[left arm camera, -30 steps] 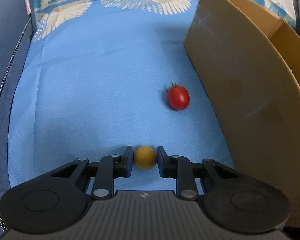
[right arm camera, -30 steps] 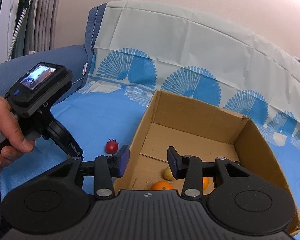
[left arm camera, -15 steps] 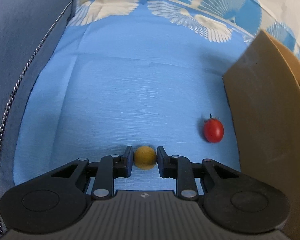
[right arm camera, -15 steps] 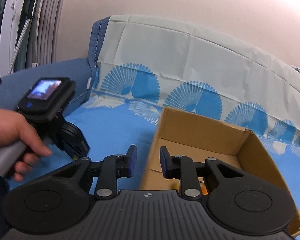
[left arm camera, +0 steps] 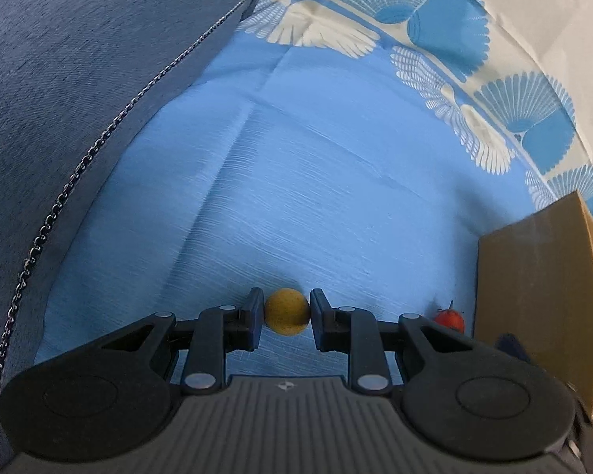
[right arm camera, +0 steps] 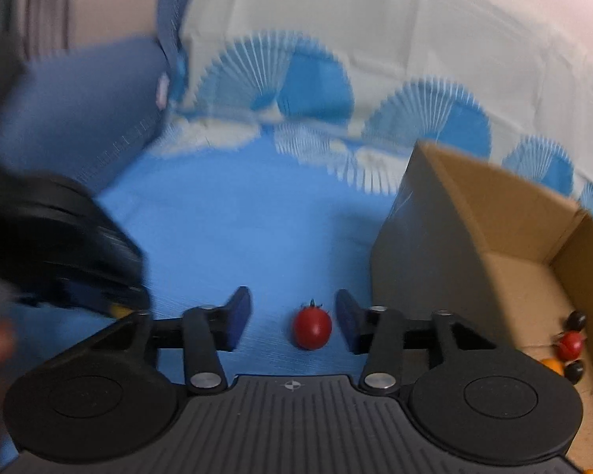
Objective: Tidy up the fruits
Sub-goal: 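Grasp the red cherry tomato with the right tool while the left tool holds the yellow ball, then carry the yellow ball and red cherry tomato over the box with both tools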
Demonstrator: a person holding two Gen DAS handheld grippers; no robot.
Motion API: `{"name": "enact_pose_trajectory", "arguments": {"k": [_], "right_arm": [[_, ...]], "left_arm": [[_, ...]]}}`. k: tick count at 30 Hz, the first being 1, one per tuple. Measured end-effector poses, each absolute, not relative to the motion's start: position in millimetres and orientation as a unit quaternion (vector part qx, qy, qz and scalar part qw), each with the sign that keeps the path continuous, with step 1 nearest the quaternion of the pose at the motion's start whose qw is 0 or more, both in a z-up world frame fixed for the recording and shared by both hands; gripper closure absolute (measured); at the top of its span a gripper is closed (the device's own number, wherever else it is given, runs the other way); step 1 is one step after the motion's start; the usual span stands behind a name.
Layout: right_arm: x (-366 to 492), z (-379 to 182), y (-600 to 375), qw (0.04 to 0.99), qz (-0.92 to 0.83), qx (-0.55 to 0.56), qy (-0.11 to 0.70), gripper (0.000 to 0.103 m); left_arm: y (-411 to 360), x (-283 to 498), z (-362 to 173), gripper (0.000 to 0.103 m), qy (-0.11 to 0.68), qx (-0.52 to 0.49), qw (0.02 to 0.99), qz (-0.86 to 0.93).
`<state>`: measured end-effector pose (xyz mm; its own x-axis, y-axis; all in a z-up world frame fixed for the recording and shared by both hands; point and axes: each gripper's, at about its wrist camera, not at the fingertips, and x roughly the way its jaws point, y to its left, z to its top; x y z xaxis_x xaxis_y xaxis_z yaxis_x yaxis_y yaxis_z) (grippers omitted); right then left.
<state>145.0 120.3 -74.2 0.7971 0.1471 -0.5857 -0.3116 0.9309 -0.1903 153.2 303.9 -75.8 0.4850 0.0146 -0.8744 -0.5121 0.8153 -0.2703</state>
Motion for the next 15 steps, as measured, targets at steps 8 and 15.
{"name": "enact_pose_trajectory", "arguments": {"k": [8,15], "right_arm": [[189.5,-104.4,122.9,0.918,0.084,-0.152,0.357,0.059],[168.6,-100.5,108.9,0.928,0.109,-0.123,0.334,0.073]], "left_arm": [[301.7,155.9,-73.5,0.076,0.478,-0.252,0.826,0.161],[297.1,155.2,-69.1,0.076,0.479,-0.243,0.829,0.156]]}}
